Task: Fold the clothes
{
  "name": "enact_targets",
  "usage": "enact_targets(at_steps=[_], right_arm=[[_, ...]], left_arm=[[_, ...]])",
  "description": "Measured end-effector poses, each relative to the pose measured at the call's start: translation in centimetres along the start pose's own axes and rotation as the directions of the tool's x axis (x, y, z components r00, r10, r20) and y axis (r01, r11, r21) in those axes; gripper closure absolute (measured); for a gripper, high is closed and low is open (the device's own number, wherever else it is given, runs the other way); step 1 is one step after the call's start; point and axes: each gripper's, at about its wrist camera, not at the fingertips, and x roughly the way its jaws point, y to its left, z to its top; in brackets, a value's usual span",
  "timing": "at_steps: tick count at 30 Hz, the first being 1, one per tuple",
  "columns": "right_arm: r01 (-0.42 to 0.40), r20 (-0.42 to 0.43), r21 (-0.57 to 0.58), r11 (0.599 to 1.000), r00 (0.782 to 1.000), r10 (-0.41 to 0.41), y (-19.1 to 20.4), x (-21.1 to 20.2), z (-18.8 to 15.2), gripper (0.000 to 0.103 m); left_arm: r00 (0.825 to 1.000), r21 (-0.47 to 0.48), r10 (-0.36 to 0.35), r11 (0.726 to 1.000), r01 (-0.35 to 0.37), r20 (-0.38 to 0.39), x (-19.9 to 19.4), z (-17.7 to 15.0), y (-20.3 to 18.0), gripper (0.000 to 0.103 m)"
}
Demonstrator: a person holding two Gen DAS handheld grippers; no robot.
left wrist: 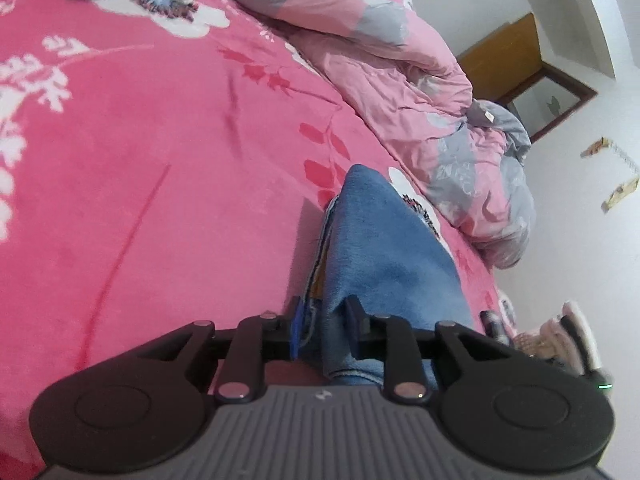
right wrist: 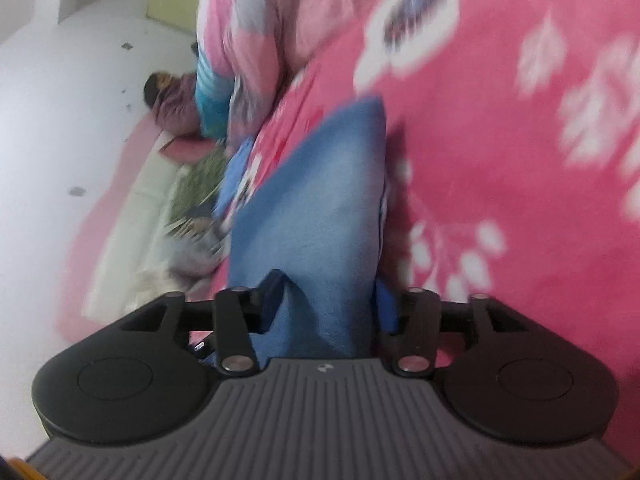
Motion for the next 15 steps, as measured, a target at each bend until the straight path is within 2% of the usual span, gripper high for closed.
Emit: enact_targets(at_steps=[2,5,8,10,12,14,15], right_arm=[[0.06,0.125,-0.099,0.993,0.991,-0.047,2.1,-2.5,-0.3,0.053],[0.048,0.219,-0.244,0.968,0.976,0.007,5.0,-4.3,-1.3,0.053],[-0.01,0.185,-0.411,0.911,0.978,0.094,7.7,-2.2,-3.8,0.054],[-0.037,0.101,-0.463,0.886,0.99,0.094,8.2,1.0,-5.9,0.055],[0.002,0.057,-0.499,0.866,0.998,0.031,7.0,4.0,-7.9,0.056],[0.057,0.097,-0.577,0.815,0.995,-0.002,7.3,4.8,-9.2,0.055],[0.087,0.125,-0.617,0.782,0.992,-0.011,7.6,4.9,-9.9,0.055]], left_arm=[[0.999,0.069,0.036,0.997,-0.037,0.015,-0.4,-0.1,-0.8,0.075],[0.996,0.139,0.082,0.987,-0.085,0.029,-0.3,0.1,-2.1,0.074],[0.991,0.182,0.126,0.975,-0.131,0.041,-0.5,0.2,-3.1,0.073],[0.984,0.216,0.167,0.96,-0.176,0.058,-0.7,0.4,-4.1,0.072],[0.972,0.265,0.207,0.937,-0.229,0.11,-1.3,0.8,-5.7,0.075],[0.964,0.342,0.204,0.905,-0.252,0.17,-1.3,1.5,-8.1,0.075],[0.966,0.381,0.187,0.892,-0.242,0.176,-0.8,1.9,-9.3,0.075]])
